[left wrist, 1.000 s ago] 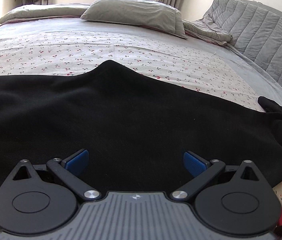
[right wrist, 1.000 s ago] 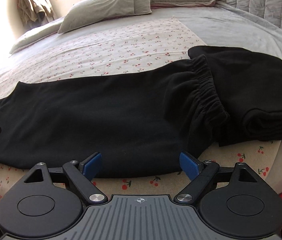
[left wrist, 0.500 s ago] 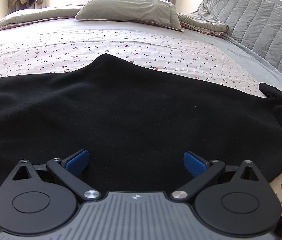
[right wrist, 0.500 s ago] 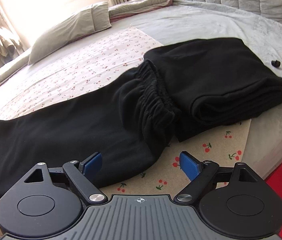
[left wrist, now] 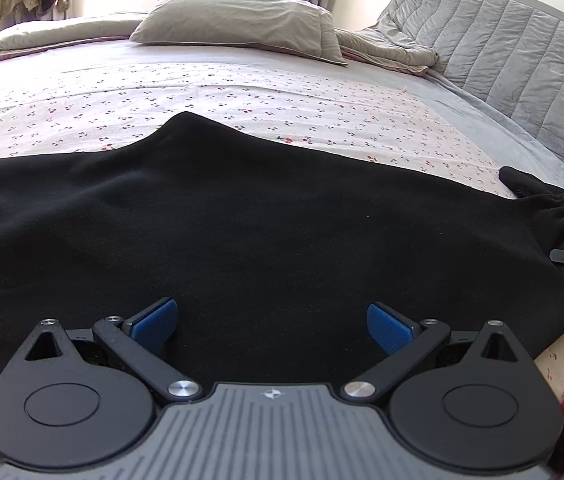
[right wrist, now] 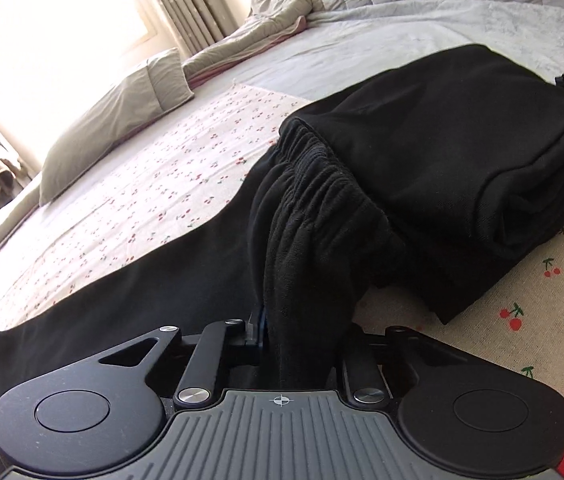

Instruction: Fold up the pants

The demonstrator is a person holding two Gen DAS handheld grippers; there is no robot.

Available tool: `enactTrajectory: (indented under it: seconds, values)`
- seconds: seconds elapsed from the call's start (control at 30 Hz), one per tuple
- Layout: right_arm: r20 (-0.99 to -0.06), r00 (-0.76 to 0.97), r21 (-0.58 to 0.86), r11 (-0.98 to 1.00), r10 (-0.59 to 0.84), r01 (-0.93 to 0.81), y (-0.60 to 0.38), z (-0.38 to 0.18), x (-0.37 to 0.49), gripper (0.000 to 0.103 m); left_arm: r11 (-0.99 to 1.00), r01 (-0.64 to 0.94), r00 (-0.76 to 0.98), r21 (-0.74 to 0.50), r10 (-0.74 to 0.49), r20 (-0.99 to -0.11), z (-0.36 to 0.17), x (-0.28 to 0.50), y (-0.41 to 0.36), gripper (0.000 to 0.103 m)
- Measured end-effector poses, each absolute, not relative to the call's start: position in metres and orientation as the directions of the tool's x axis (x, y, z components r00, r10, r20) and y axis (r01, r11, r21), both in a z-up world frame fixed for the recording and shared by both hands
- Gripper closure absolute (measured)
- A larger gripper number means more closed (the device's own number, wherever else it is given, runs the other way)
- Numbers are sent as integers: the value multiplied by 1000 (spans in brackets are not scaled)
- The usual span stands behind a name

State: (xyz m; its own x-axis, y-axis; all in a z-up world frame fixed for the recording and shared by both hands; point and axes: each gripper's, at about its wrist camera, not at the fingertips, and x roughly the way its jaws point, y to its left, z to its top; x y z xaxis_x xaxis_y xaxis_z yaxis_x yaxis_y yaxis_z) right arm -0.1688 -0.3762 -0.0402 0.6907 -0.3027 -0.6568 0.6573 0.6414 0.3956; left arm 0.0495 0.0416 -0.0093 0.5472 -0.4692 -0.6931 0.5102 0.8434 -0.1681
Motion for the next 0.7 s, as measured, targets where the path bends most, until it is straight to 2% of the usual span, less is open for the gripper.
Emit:
enactTrajectory:
  seconds: [0.1, 0.3, 0.47, 0.6, 0.7]
  values:
    - [-611, 704, 261, 747, -362, 611, -348, -18, -158, 91, 804, 547, 508, -235, -542, -670, -7, 52, 45, 3]
    - [-539, 777, 82, 898, -324, 431, -283, 16, -115, 91, 726, 546, 422, -419, -670, -610, -8, 62, 53, 6]
    - [-538, 828, -1, 982, -159, 189, -215, 21, -75, 92, 639, 477, 372, -603, -768, -521, -14, 76, 65, 8]
    - [-578, 816, -47, 999, -10, -21, -151, 10, -56, 92, 572, 382, 362, -726, -815, -452, -24, 90, 77, 10]
    - [-610, 791, -86, 989, 46, -123, -115, -3, -46, 91, 521, 325, 347, -789, -842, -413, -33, 97, 83, 13]
